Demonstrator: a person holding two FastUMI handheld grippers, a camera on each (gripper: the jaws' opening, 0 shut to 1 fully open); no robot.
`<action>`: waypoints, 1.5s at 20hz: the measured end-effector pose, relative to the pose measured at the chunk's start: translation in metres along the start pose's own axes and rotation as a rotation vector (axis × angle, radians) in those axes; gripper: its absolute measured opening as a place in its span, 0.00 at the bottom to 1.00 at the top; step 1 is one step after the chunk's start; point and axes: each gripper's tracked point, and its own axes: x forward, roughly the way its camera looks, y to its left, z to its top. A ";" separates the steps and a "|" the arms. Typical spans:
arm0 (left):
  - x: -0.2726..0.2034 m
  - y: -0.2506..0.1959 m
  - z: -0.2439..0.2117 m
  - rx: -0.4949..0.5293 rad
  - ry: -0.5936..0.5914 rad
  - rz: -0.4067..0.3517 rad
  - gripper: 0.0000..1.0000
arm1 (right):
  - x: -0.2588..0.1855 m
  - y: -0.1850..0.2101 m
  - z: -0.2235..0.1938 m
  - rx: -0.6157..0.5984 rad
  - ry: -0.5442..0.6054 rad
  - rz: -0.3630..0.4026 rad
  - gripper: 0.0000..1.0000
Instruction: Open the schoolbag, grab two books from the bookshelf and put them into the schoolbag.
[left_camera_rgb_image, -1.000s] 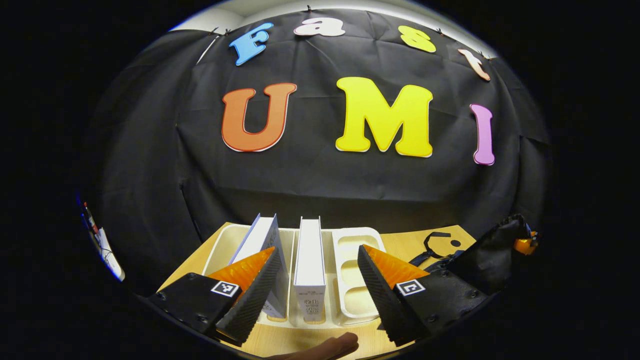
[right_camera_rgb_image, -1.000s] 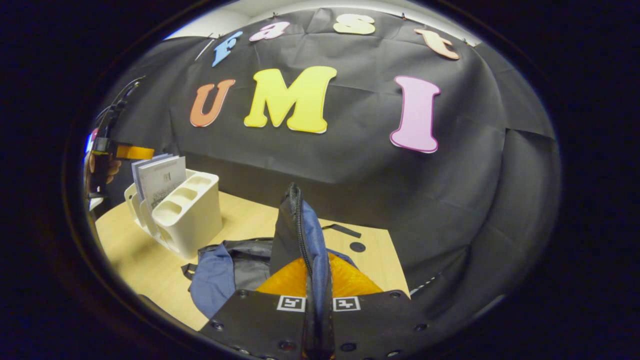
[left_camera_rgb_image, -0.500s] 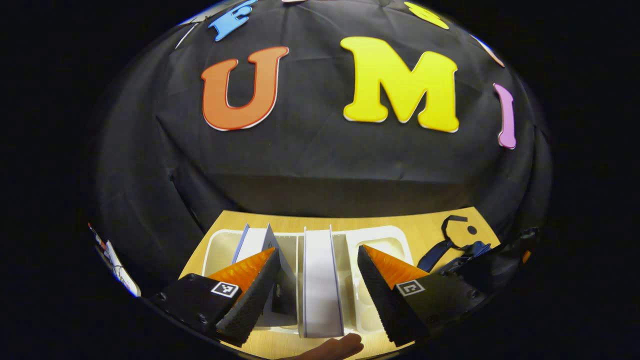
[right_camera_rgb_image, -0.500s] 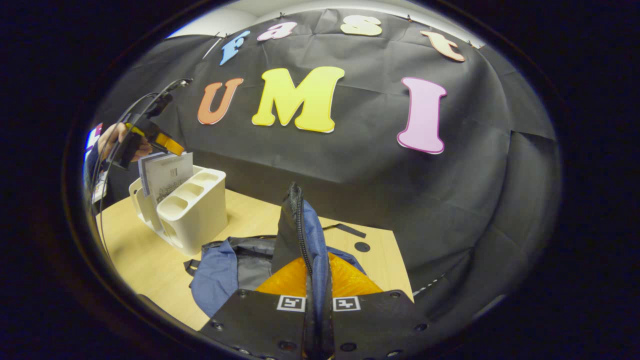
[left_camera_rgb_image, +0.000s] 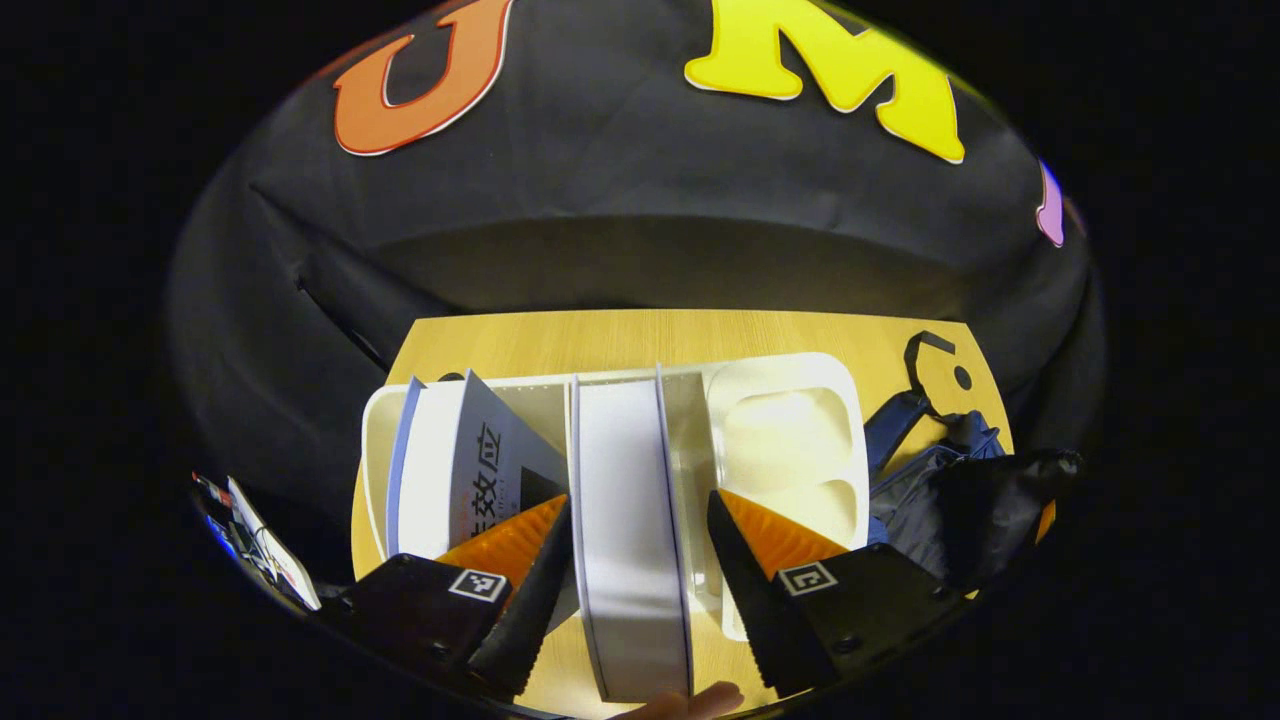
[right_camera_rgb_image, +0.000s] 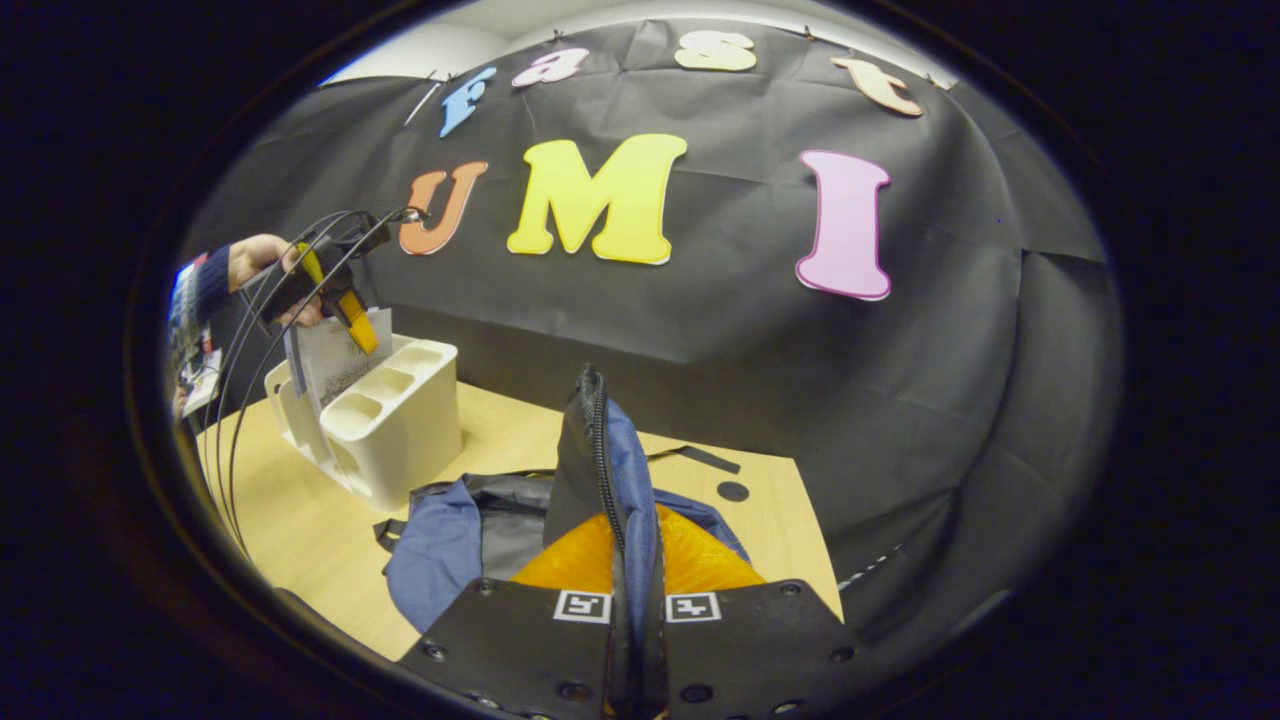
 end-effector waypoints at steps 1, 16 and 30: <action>0.000 -0.001 -0.002 0.007 0.021 -0.003 0.81 | 0.001 -0.001 -0.001 0.008 0.001 0.002 0.05; -0.025 -0.008 -0.041 0.011 0.073 0.037 0.47 | 0.002 0.002 -0.019 0.017 0.000 0.014 0.05; -0.137 -0.014 -0.130 0.011 -0.094 -0.010 0.46 | 0.007 0.003 -0.034 0.045 0.026 -0.004 0.06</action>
